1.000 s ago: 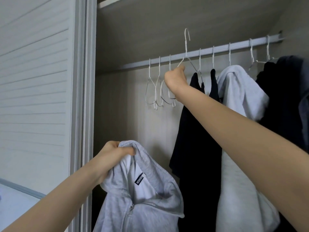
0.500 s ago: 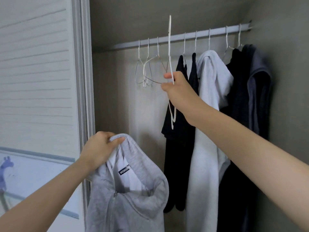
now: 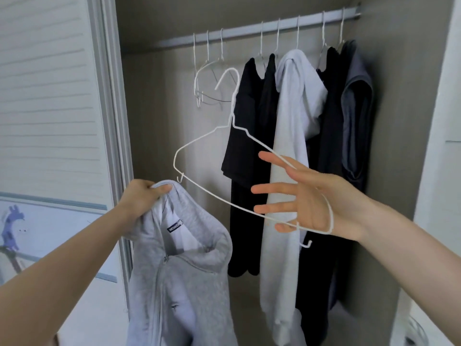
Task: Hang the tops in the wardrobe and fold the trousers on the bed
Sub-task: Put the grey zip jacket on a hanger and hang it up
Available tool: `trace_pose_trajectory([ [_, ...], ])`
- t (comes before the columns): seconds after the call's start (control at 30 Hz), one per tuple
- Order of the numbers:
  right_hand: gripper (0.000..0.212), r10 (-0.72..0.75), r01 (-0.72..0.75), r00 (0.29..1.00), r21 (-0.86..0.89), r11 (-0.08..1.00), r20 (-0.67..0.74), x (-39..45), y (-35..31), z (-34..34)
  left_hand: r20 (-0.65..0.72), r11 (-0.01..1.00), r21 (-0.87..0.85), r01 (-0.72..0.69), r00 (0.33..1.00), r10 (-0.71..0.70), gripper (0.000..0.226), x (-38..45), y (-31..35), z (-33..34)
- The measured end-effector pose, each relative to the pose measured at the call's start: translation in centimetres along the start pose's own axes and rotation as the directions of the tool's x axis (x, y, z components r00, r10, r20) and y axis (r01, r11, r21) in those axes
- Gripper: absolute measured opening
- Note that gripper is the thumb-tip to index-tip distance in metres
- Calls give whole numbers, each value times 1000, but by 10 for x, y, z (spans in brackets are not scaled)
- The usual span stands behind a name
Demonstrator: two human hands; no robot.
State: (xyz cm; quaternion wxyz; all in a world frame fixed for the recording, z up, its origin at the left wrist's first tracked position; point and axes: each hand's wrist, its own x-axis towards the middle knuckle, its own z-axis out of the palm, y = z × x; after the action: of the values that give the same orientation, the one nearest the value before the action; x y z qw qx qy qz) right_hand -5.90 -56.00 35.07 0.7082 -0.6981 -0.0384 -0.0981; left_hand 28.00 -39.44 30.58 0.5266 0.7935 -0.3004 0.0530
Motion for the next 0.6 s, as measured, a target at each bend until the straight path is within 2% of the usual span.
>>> trace_pose_trajectory([
  [0.17,45,1,-26,979,122,992,202,-32,5,-35,-79,992,126,31,997,-21,32,3,-9,4],
  [0.33,48,88,-116,952,82,990,293,-40,13,-59,-87,984,178,12,996,4,40,2,-10,6],
  [0.47,47,179,-180,935,-23,983,305,-27,32,-61,-38,969,225,-100,993,111,33,-9,2,11],
  [0.6,42,194,-183,955,-67,981,225,-7,52,-56,56,975,89,-204,978,200,24,-30,24,18],
])
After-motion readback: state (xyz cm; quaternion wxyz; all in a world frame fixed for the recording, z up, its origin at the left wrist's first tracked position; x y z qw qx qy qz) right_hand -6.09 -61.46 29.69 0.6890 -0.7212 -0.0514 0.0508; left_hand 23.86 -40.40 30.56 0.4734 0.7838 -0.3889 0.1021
